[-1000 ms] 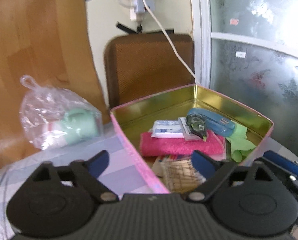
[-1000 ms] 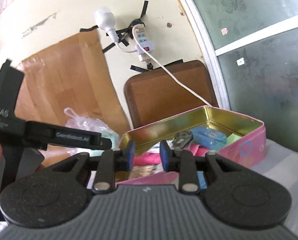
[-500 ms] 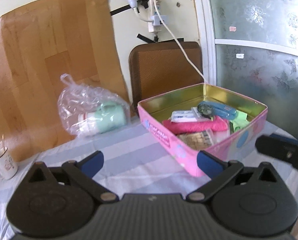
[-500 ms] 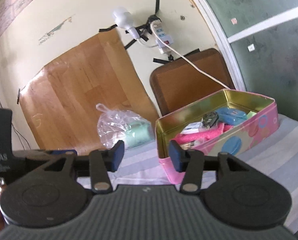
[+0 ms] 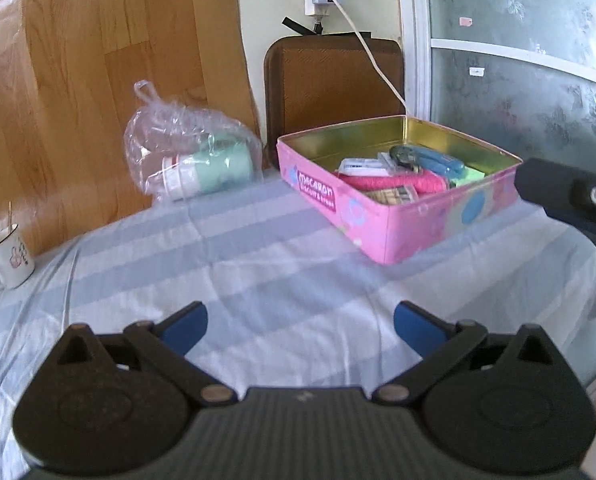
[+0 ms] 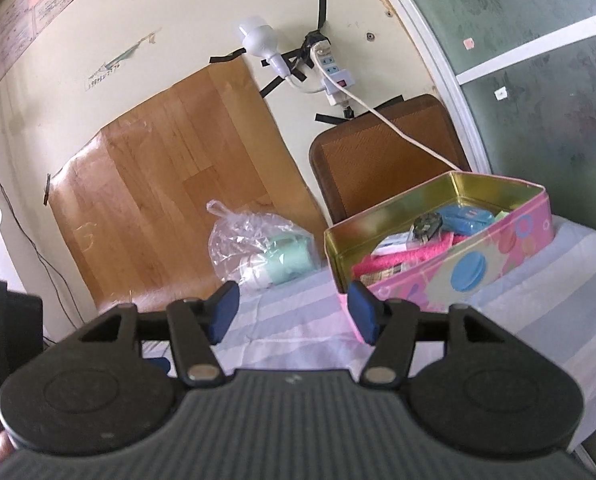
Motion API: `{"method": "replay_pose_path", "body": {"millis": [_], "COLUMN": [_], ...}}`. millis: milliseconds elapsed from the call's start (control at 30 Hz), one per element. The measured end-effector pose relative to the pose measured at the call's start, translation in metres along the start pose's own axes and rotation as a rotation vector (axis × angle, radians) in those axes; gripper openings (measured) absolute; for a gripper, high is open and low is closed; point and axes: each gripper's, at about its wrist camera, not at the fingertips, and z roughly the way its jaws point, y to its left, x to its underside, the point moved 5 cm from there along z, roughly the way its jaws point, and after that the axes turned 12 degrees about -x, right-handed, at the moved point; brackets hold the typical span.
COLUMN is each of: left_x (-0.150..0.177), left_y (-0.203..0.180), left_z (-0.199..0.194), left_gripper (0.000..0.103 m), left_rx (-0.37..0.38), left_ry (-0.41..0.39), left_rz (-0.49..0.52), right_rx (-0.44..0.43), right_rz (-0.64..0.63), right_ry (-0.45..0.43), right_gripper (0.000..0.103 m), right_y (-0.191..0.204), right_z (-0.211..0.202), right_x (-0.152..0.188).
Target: Organize soft objects
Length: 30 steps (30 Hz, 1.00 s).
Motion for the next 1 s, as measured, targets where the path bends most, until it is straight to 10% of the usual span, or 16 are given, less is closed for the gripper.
{"method": "replay_pose_path", "body": {"millis": [1000], "left_x": [0.047], "left_y": [0.022], "left_z": [-0.009], "left_gripper": [0.103], "left_rx": [-0.072], "left_ry": [-0.006], "left_rz": [0.000], "right_rx": [0.036], "right_rz": [-0.008], "right_ry": [0.054], "right_gripper": [0.071], "right_y": [0.011], "right_z": [0.016], "right_x": [0.028]}}
